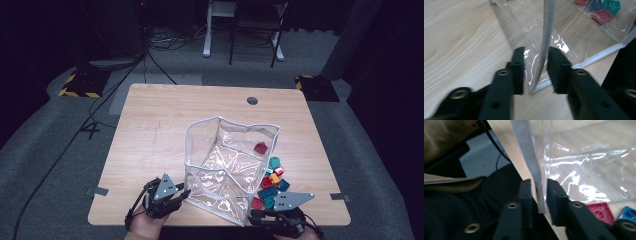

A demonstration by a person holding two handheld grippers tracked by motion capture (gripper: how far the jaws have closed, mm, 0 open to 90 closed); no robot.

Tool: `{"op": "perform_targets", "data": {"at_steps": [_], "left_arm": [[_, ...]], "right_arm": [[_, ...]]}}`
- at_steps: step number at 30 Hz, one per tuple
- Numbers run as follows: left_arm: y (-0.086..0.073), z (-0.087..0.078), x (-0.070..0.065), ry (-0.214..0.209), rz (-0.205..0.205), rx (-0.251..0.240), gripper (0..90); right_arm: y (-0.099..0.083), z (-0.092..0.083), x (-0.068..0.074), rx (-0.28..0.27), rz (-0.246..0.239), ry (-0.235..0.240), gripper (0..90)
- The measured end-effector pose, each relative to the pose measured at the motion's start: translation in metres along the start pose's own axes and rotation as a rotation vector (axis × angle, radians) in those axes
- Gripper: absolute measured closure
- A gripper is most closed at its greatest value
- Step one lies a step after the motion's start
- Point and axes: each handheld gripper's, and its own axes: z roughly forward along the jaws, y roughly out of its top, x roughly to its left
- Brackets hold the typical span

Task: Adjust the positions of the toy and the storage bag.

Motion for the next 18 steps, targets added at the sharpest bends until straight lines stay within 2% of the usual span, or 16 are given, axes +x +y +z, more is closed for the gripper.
{"op": "perform_targets", "data": {"at_steps": [2,3,4,5,6,8,12,13,14,15,16,17,18], "left_arm": [[-0.001,-0.001,0.002,-0.001,-0.008,0.002,52.1],[-0.002,-0.002,0.003,-0.008,-0.004,-0.001,48.7],[-0.003,-0.003,0.003,-0.007,0.002,-0.003,45.2],[-0.005,-0.005,0.004,0.001,0.010,-0.004,40.8],[-0.005,-0.005,0.004,0.001,0.010,-0.004,39.2],[-0.009,-0.009,0.006,0.005,0.007,-0.003,36.9],[-0.017,-0.013,0.010,0.024,-0.012,0.001,32.4],[-0.021,-0.014,0.013,0.041,-0.010,0.009,31.8],[-0.021,-0.014,0.013,0.041,-0.010,0.009,31.8],[-0.025,-0.015,0.016,0.064,-0.004,0.021,31.8],[-0.025,-0.015,0.016,0.064,-0.004,0.021,31.8],[-0.029,-0.015,0.019,0.078,-0.001,0.029,31.8],[-0.031,-0.014,0.022,0.088,-0.004,0.036,31.8]], "right_arm": [[0.000,-0.008,-0.003,-0.031,0.000,-0.002,63.4],[0.000,-0.013,-0.006,-0.048,0.005,-0.011,62.7],[0.000,-0.021,-0.012,-0.070,0.020,-0.013,60.9],[-0.001,-0.029,-0.019,-0.088,0.035,-0.035,57.8],[-0.001,-0.029,-0.019,-0.088,0.035,-0.035,57.8],[-0.001,-0.039,-0.030,-0.108,0.059,-0.048,56.2],[0.000,-0.054,-0.051,-0.123,0.077,-0.120,51.3],[0.000,-0.059,-0.059,-0.122,0.080,-0.151,50.2],[0.001,-0.060,-0.064,-0.120,0.081,-0.169,49.9],[0.001,-0.062,-0.068,-0.117,0.080,-0.188,49.8],[0.001,-0.062,-0.068,-0.117,0.080,-0.188,49.8],[0.003,-0.065,-0.080,-0.112,0.076,-0.230,49.9],[0.003,-0.065,-0.080,-0.112,0.076,-0.230,49.9]]}}
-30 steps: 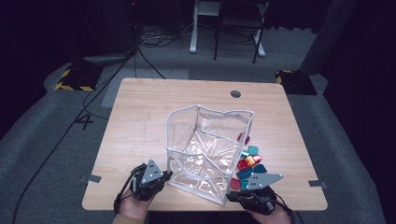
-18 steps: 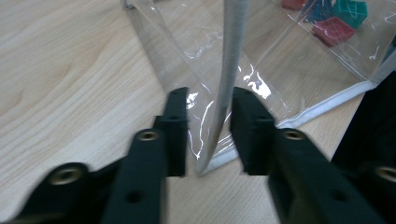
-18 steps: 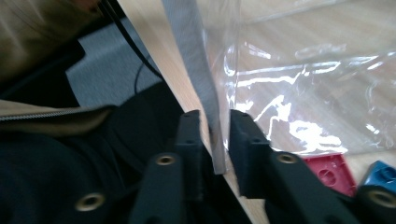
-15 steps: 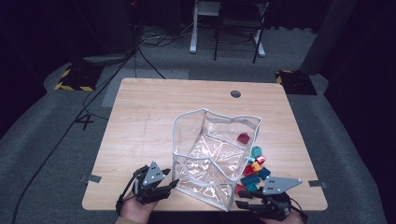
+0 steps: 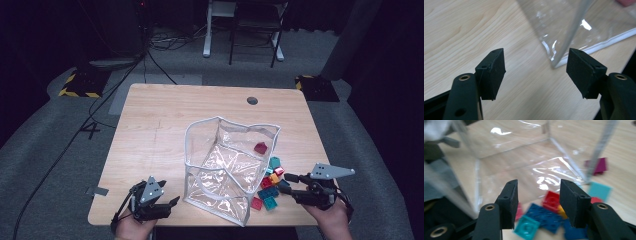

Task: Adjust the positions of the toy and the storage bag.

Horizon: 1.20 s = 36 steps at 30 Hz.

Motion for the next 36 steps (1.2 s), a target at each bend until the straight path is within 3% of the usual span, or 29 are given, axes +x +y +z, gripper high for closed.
{"op": "perform_targets", "data": {"at_steps": [3,5,6,8,9,13,20,24,29,36], "left_arm": [[-0.011,0.007,0.014,0.030,-0.026,0.029,31.9],[-0.014,0.009,0.019,0.043,-0.036,0.041,32.0],[-0.017,0.011,0.023,0.049,-0.043,0.042,32.0],[-0.020,0.013,0.029,0.057,-0.065,0.042,32.0],[-0.023,0.015,0.034,0.059,-0.076,0.042,31.9],[-0.026,0.021,0.042,0.068,-0.074,0.064,31.9],[-0.030,0.026,0.047,0.065,-0.087,0.061,31.6],[-0.032,0.025,0.051,0.065,-0.119,0.063,30.9],[-0.032,0.025,0.051,0.073,-0.121,0.064,30.8],[-0.032,0.025,0.051,0.073,-0.125,0.064,30.8]], "right_arm": [[0.003,0.004,-0.020,0.007,0.006,-0.044,49.8],[0.003,0.006,-0.023,0.006,0.005,-0.051,49.8],[0.005,0.010,-0.035,0.009,0.002,-0.081,49.7],[0.006,0.011,-0.038,0.011,0.003,-0.086,49.5],[0.008,0.013,-0.047,0.010,0.002,-0.101,48.9],[0.015,0.019,-0.060,0.010,-0.017,-0.122,48.1],[0.022,0.032,-0.083,0.018,-0.036,-0.140,47.5],[0.025,0.048,-0.097,0.031,-0.021,-0.138,47.2],[0.030,0.073,-0.111,0.052,-0.014,-0.157,46.9],[0.028,0.096,-0.125,0.036,-0.002,-0.127,46.8]]}}
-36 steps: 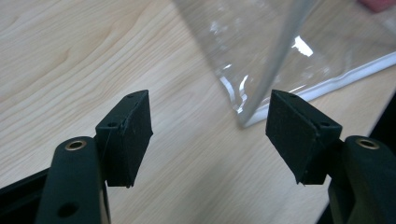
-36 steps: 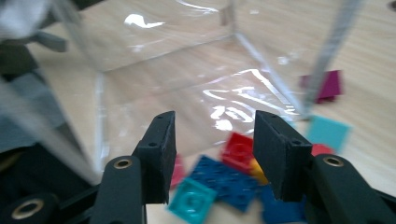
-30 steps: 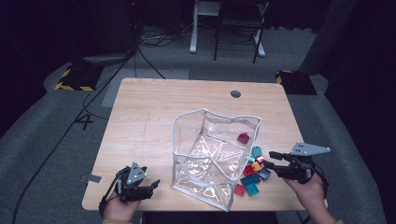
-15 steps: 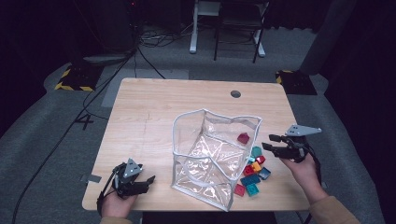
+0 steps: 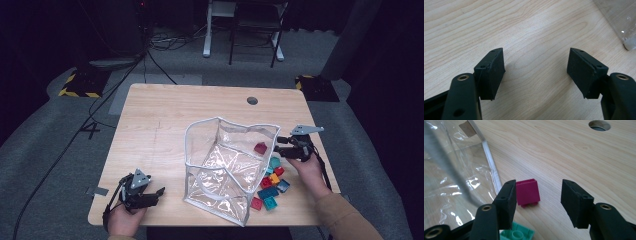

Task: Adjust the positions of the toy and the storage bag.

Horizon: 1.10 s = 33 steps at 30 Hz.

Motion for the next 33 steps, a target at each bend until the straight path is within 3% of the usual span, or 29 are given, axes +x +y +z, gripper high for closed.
{"op": "perform_targets", "data": {"at_steps": [3,8,14,17,22,25,31,33], "left_arm": [[0.000,0.000,0.000,0.000,0.000,0.002,30.8],[0.000,0.000,0.000,-0.001,-0.001,0.002,30.9],[0.000,0.000,0.000,0.000,-0.003,0.001,30.8],[0.000,0.000,0.001,0.000,-0.002,0.001,30.8],[0.000,0.000,0.000,0.000,-0.004,0.001,30.9],[0.000,0.000,0.000,0.000,-0.004,0.001,30.8],[0.000,0.000,0.001,0.000,-0.004,0.001,30.9],[0.000,0.000,0.001,0.000,-0.004,0.001,30.9]], "right_arm": [[0.000,0.006,-0.003,-0.010,0.006,0.023,46.5],[0.001,0.021,-0.001,-0.011,0.006,0.099,45.7],[0.009,0.029,0.001,0.016,-0.019,0.130,42.6],[0.007,0.034,-0.002,0.024,0.010,0.166,41.8],[0.006,0.039,0.004,0.041,-0.008,0.161,41.1],[0.006,0.044,0.011,0.058,-0.055,0.136,40.5],[0.002,0.052,0.015,0.103,-0.097,0.069,40.5],[0.002,0.053,0.015,0.106,-0.101,0.068,41.0]]}}
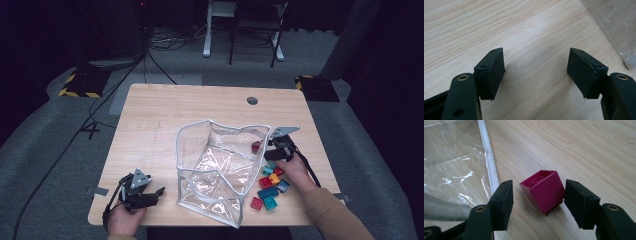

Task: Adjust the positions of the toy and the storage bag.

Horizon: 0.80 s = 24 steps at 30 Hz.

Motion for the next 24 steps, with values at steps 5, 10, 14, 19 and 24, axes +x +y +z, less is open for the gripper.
{"op": "perform_targets", "data": {"at_steps": [5,10,14,19,24], "left_arm": [[0.000,0.000,0.000,0.000,0.000,0.000,30.9],[0.000,0.000,0.000,0.000,0.001,0.001,30.8],[0.000,0.000,0.000,-0.001,0.001,0.001,30.8],[0.000,0.000,0.000,-0.001,0.002,0.001,30.8],[0.000,0.000,0.000,-0.001,0.003,0.002,30.5]], "right_arm": [[-0.001,0.003,-0.002,-0.005,-0.009,0.003,39.2],[0.006,0.003,0.000,0.014,-0.051,-0.035,33.9],[0.014,0.007,0.003,0.027,-0.067,-0.029,29.4],[0.016,0.013,0.003,0.035,-0.051,-0.019,27.7],[0.014,0.023,-0.001,0.076,-0.048,-0.029,27.1]]}}
